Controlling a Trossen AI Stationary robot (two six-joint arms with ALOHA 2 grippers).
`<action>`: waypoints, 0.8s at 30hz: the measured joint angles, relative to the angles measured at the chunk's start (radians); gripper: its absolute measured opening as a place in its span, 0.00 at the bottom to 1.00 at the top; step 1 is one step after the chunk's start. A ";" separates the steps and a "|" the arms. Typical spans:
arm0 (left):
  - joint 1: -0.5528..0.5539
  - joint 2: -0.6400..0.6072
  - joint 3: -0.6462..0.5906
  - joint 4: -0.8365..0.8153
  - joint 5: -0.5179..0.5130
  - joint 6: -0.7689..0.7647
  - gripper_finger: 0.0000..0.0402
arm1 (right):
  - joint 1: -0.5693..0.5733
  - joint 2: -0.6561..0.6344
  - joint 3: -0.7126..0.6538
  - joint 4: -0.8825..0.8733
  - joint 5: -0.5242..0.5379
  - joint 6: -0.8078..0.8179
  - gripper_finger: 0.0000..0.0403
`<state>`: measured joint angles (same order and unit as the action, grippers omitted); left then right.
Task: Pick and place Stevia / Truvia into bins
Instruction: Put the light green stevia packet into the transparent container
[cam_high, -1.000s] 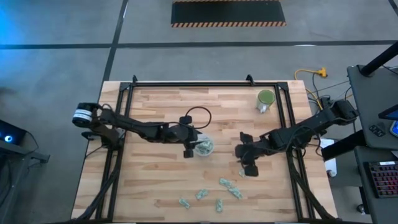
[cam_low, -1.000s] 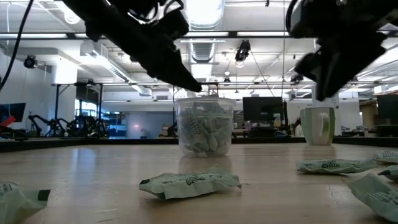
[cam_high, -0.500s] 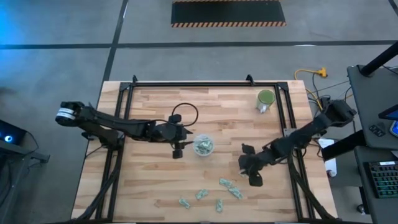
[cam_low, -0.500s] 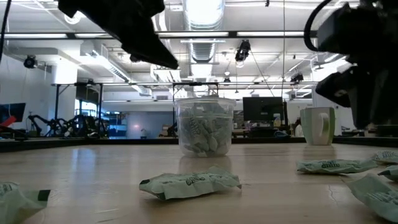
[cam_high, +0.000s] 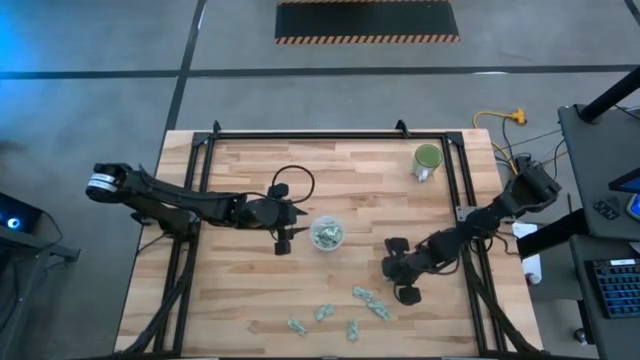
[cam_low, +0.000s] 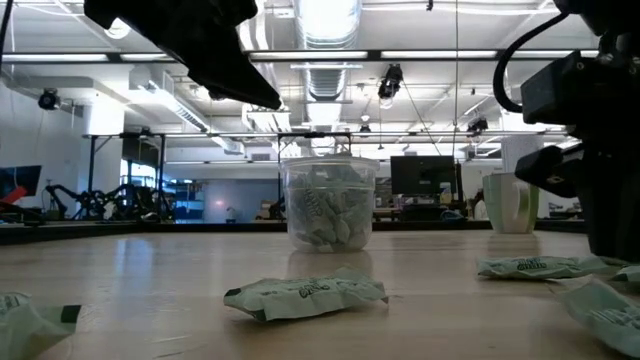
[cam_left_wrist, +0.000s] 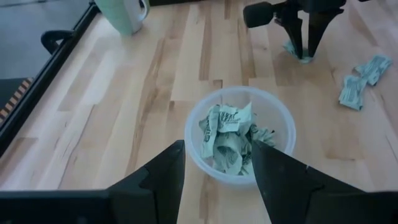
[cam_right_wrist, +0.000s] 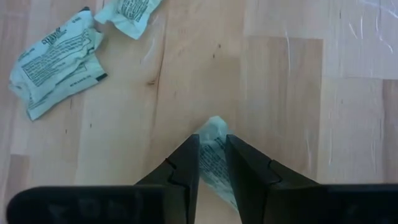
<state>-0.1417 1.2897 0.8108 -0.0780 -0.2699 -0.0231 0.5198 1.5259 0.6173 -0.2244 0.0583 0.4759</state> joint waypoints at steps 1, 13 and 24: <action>0.000 0.000 0.000 0.000 0.000 0.000 0.42 | 0.000 0.005 0.001 0.001 0.001 0.000 0.18; 0.000 0.000 0.000 0.000 -0.002 0.003 0.42 | 0.000 0.001 -0.001 -0.005 0.068 -0.013 0.05; 0.000 0.000 0.000 0.000 -0.006 0.004 0.42 | -0.001 -0.004 0.047 -0.014 0.266 -0.145 0.02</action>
<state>-0.1417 1.2896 0.8104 -0.0780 -0.2754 -0.0193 0.5190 1.5220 0.6648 -0.2386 0.3239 0.3307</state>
